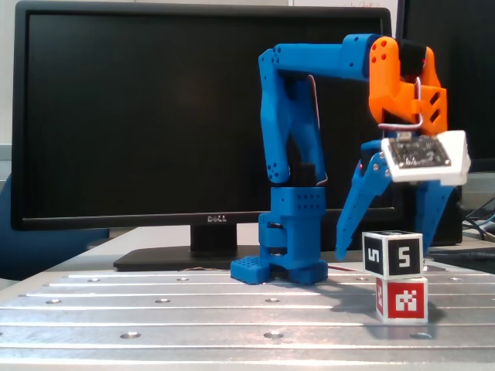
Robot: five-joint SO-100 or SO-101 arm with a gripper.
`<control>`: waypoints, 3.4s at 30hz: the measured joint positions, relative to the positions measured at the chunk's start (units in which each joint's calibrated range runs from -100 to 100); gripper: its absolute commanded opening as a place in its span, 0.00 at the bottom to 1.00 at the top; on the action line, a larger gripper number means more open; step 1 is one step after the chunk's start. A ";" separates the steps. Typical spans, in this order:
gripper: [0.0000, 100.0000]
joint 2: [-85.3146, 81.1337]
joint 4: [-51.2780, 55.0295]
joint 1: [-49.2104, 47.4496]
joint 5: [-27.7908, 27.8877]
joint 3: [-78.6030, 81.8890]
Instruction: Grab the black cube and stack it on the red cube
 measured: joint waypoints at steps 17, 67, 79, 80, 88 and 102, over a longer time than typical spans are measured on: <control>0.32 0.00 0.00 0.00 0.00 -2.08; 0.32 -0.17 23.21 17.85 24.25 -26.45; 0.32 -0.17 19.34 21.85 48.91 -26.27; 0.32 -0.17 19.08 21.85 50.80 -25.45; 0.12 -2.62 11.35 20.00 60.51 -16.58; 0.01 -22.83 -8.51 19.78 69.80 6.97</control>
